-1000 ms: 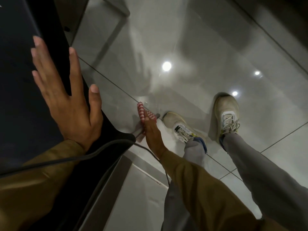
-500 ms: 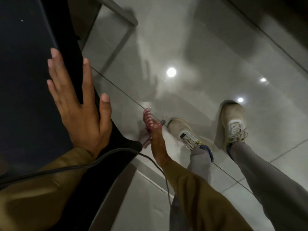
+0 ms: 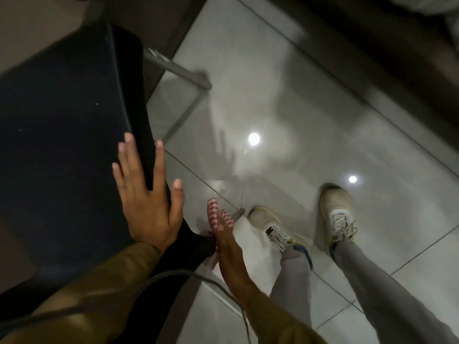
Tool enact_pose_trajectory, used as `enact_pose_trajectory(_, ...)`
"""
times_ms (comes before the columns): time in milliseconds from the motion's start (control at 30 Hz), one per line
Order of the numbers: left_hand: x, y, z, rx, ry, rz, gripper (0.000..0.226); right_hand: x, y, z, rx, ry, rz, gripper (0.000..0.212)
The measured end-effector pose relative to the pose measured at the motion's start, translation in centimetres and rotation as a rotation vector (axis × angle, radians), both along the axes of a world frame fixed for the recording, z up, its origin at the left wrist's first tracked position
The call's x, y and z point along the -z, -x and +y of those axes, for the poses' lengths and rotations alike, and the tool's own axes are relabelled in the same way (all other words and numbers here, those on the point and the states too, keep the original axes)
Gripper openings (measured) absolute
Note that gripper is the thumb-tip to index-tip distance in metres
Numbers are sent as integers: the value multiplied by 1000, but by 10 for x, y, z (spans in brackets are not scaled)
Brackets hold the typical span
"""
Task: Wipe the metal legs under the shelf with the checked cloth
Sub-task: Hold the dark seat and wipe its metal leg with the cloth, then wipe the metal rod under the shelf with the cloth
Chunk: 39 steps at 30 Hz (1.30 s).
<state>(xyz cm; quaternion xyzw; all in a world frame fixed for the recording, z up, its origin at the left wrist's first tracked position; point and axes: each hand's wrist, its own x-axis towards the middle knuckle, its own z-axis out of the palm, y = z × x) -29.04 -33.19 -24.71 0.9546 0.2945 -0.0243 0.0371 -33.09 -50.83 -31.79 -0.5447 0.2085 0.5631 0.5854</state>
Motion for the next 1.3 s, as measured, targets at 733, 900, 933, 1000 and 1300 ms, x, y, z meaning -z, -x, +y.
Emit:
enact_pose_trajectory(733,-6,-217,179,-193,362,-210,67,36,-336,119,-1,208,-233,46)
enact_pose_trajectory(900,-10,-246,189,-218,340,-185,74,28,-337,159,-117,311,-540,63)
enact_pose_trajectory(933,-10,-243,186,-226,331,-193,74,29,-336,165,-184,328,-568,68)
enact_pose_trajectory(1000,-13,-237,180,-234,331,-214,71,27,-336,174,-327,378,-642,58)
enact_pose_trajectory(1300,-13,-242,188,-250,378,-155,68,-7,-324,220,-586,258,-739,55)
